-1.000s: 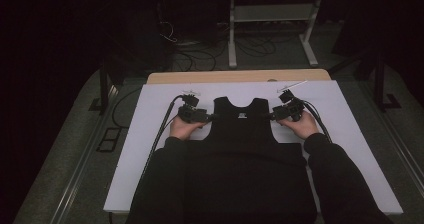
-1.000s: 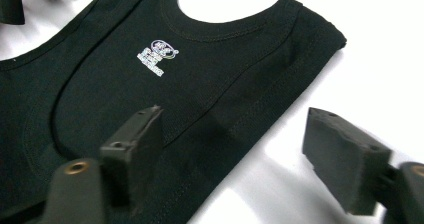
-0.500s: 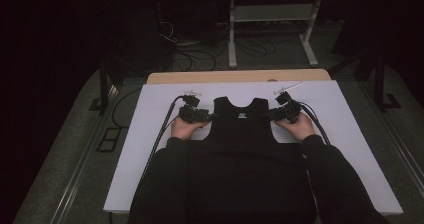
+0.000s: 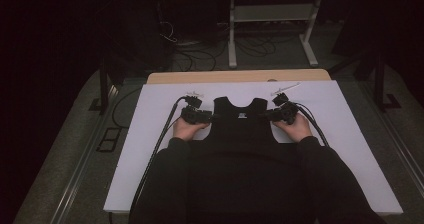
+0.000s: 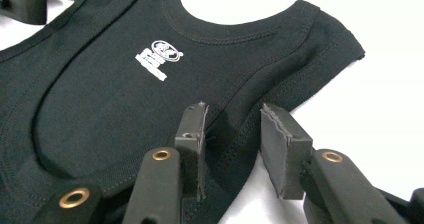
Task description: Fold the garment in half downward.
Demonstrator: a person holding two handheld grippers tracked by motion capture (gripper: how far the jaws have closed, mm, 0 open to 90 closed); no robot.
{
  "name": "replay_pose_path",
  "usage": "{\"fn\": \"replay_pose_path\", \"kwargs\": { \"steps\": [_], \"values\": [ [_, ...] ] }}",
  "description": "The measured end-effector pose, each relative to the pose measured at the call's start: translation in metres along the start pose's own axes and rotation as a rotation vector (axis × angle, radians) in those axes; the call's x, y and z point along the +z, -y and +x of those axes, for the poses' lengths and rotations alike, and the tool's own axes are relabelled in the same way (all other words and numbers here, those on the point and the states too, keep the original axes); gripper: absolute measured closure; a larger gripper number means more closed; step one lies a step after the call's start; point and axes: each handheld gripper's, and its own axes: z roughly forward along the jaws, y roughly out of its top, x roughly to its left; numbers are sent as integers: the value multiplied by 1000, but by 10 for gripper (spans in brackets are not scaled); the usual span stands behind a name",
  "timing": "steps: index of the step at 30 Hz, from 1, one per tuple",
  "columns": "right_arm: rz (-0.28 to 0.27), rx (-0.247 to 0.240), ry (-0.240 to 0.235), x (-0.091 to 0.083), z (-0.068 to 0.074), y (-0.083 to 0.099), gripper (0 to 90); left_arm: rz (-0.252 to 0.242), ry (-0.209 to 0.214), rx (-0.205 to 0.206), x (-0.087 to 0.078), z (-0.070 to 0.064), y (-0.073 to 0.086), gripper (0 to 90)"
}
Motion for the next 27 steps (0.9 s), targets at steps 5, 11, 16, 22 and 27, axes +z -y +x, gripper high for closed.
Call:
{"fn": "replay_pose_path", "kwargs": {
  "steps": [5, 11, 16, 22, 27],
  "values": [
    [9, 9, -5, 0, 0, 0, 722, 12, 9, 3, 2, -1, 0, 540],
    [14, 9, -25, 0, 0, 0, 806, 36, 34, 31, 8, -6, -3, 616],
    [14, -4, -22, -2, 1, 0, 837, 51, -17, 58, 12, -12, -6, 716],
    [2, 8, -36, -3, 1, 1, 845, 49, -93, 132, 14, -18, -6, 836],
    [-15, 22, -44, -5, -1, 2, 849, 50, -127, 155, 14, -22, -6, 870]
  ]
}}
